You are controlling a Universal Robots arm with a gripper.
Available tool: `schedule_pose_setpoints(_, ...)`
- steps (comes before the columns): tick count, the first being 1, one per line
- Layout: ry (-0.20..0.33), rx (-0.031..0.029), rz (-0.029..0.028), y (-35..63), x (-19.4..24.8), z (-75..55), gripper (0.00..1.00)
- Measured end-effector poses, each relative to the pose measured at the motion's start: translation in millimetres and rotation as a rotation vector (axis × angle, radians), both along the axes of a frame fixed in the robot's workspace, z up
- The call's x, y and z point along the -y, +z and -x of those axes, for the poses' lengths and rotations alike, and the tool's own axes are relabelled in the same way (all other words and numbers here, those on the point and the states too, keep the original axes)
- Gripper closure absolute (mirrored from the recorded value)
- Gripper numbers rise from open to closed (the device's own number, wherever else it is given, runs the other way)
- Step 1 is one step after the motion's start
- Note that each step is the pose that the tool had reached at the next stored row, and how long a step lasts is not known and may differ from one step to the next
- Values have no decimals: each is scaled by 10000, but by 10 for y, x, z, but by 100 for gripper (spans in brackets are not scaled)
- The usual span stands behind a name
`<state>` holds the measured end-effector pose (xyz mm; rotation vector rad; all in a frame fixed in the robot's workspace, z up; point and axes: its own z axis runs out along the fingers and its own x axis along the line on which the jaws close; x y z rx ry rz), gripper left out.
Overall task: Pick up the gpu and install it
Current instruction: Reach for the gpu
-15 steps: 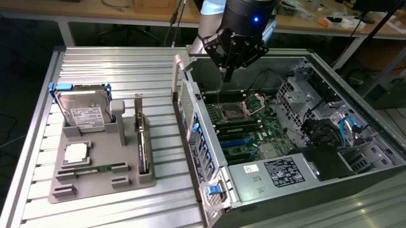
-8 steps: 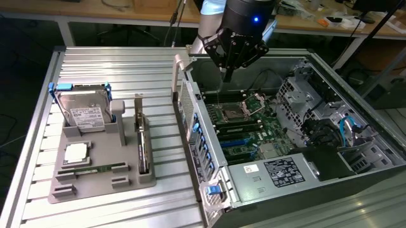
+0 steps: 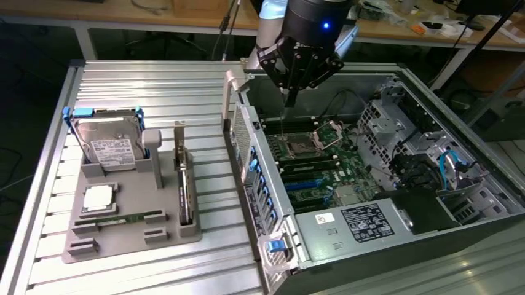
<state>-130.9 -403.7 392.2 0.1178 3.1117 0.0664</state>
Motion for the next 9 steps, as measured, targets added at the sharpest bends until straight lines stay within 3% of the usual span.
schedule_pose_setpoints(9, 0, 2, 12, -10, 0, 168, 89)
